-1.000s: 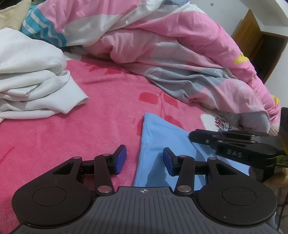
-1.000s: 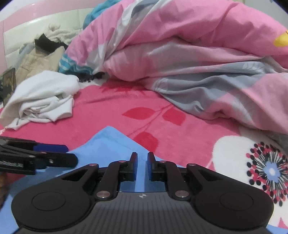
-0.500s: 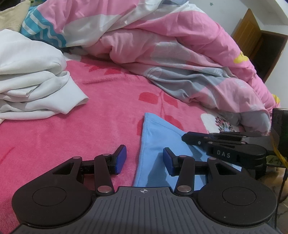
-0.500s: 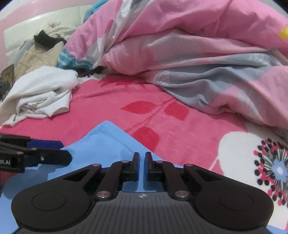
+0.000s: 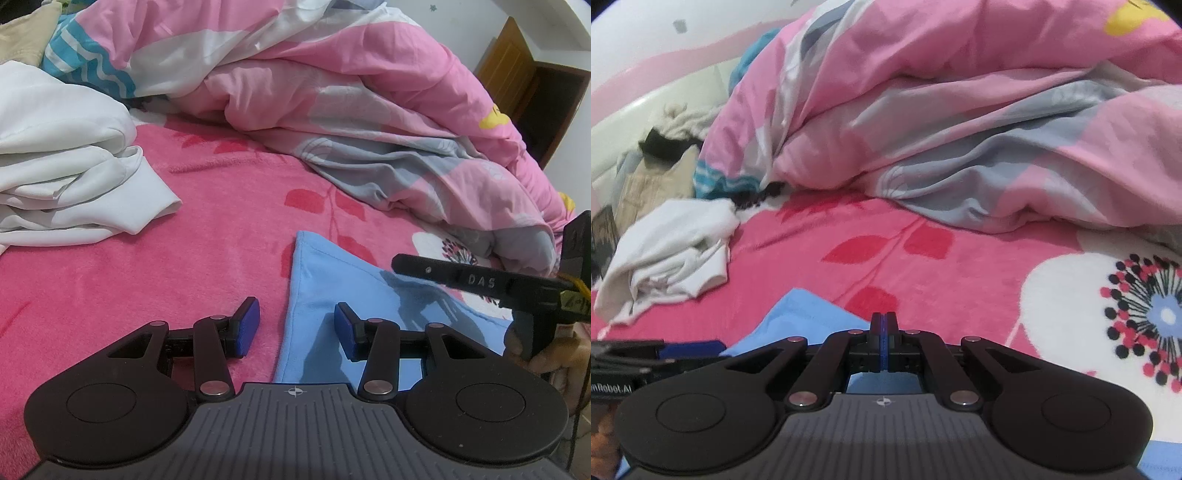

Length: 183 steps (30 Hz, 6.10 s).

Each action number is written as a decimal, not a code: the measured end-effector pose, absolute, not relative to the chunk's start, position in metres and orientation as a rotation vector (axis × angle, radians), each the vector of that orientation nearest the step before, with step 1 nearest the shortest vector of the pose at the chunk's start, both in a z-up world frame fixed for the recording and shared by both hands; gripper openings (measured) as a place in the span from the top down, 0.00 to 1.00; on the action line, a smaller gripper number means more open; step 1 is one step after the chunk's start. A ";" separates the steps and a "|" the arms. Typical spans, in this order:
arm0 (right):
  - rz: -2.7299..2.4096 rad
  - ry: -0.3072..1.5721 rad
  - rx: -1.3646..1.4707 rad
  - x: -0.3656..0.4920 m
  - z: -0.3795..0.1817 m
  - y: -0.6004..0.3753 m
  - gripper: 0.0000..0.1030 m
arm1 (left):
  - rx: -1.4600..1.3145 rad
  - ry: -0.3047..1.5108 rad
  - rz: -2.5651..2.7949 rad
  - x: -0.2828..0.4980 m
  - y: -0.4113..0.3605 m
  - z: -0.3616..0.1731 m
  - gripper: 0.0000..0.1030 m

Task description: Fold clothes

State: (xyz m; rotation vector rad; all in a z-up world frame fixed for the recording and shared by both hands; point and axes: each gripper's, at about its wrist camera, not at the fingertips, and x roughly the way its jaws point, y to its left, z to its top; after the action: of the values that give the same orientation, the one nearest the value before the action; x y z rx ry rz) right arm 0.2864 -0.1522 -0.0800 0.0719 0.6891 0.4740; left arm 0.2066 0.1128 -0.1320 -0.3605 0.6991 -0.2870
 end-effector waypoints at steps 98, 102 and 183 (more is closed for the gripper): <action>-0.226 0.548 0.879 -0.134 -0.083 -0.451 0.98 | -0.249 0.708 -0.258 0.059 0.124 -0.096 0.42; -0.113 0.571 0.901 -0.116 -0.081 -0.434 0.98 | -0.242 0.709 -0.263 0.050 0.118 -0.095 0.42; 0.175 0.510 -0.397 -0.129 -0.029 -0.344 0.99 | 0.097 0.695 -0.616 0.006 -0.002 -0.107 0.41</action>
State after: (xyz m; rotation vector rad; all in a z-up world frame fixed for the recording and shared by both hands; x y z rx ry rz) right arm -0.1291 -0.3441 -0.0291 -0.3968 0.5101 0.1749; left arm 0.0061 -0.0025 -0.1073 0.0973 0.6947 -0.6161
